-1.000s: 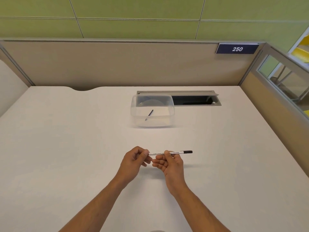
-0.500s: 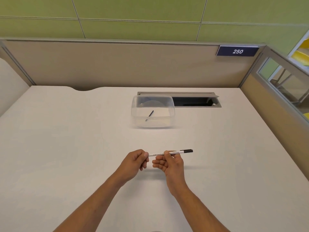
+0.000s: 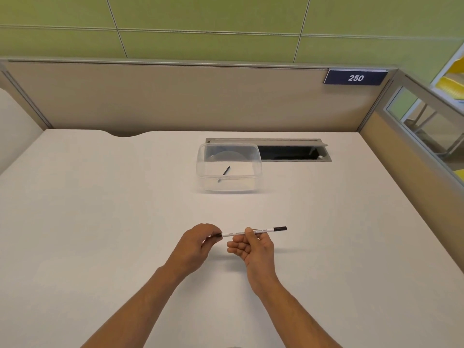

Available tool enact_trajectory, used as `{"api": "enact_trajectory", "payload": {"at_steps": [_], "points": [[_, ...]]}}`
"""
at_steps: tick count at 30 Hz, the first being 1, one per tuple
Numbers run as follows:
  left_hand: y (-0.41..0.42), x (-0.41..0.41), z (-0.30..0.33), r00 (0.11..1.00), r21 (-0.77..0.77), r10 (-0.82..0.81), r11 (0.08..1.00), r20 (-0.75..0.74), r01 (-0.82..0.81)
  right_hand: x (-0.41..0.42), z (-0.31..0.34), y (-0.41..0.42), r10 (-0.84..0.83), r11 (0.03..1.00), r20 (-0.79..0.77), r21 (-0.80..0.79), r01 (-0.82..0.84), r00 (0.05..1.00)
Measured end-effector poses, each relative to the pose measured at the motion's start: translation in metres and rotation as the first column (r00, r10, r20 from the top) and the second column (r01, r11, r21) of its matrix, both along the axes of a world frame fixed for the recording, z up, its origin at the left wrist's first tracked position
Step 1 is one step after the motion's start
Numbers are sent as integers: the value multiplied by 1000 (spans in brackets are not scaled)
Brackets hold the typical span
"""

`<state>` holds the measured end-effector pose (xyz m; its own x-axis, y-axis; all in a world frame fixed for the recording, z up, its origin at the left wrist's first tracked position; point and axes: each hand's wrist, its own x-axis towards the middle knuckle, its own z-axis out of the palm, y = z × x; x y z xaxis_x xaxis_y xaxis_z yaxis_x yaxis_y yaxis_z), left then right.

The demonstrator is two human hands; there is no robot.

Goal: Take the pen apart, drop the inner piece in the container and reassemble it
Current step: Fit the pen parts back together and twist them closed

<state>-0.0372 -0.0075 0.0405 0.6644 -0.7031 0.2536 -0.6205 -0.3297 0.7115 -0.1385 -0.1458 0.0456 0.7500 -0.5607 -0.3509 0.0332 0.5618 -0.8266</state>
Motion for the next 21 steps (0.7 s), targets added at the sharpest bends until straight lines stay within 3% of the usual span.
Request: {"api": "enact_trajectory", "payload": {"at_steps": [2, 5, 9, 13, 15, 16, 19, 21], "points": [[1, -2, 0, 975, 36, -1, 999, -220, 9, 0, -2, -1, 1, 1000, -4, 1, -1, 1000], [0, -6, 1, 848, -36, 9, 999, -530, -33, -1, -5, -3, 23, 1000, -6, 7, -23, 1000], [-7, -10, 2, 802, -22, 95, 991, -589, -133, 0, -5, -1, 78, 997, -17, 4, -78, 997], [-8, -7, 2, 803, 12, 206, 971, -560, -240, -5, 5, -1, 283, 936, -296, -123, -330, 912], [-6, -4, 1, 802, 38, 247, 962, -544, -271, -10, 9, 1, 318, 799, -415, -367, -477, 852], [-6, -3, 2, 801, 51, 260, 960, -539, -277, -11, 10, 2, 273, 686, -440, -535, -494, 856], [-6, -3, 3, 799, 74, 246, 966, -548, -247, -10, 13, -2, 91, 174, -316, -929, -328, 944], [-6, -6, 5, 802, 80, 214, 976, -558, -204, -5, 15, -9, 73, -130, -253, -961, -243, 965]]}}
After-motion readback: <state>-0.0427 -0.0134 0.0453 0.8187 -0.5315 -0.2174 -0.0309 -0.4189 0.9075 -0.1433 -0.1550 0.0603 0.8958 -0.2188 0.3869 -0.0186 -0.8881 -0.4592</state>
